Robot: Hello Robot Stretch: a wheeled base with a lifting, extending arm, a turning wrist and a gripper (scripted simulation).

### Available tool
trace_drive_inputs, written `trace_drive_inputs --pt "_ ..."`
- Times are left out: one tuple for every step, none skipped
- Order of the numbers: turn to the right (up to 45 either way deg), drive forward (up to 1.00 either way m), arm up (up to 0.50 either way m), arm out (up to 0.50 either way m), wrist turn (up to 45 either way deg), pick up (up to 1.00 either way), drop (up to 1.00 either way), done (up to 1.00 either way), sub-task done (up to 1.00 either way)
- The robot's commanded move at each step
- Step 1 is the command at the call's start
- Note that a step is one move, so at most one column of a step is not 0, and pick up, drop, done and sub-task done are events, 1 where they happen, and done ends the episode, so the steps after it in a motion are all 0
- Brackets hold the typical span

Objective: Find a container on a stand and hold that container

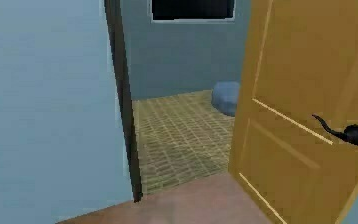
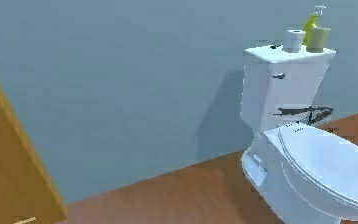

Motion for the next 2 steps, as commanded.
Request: trace_drive_inputs --pt "0.0 1.0 0.0 0.0 0.0 0.0 0.0 0.0 0.0" --pt "3.0 0.0 0.0 0.0 0.0 0.0 0.0 0.0 0.0"
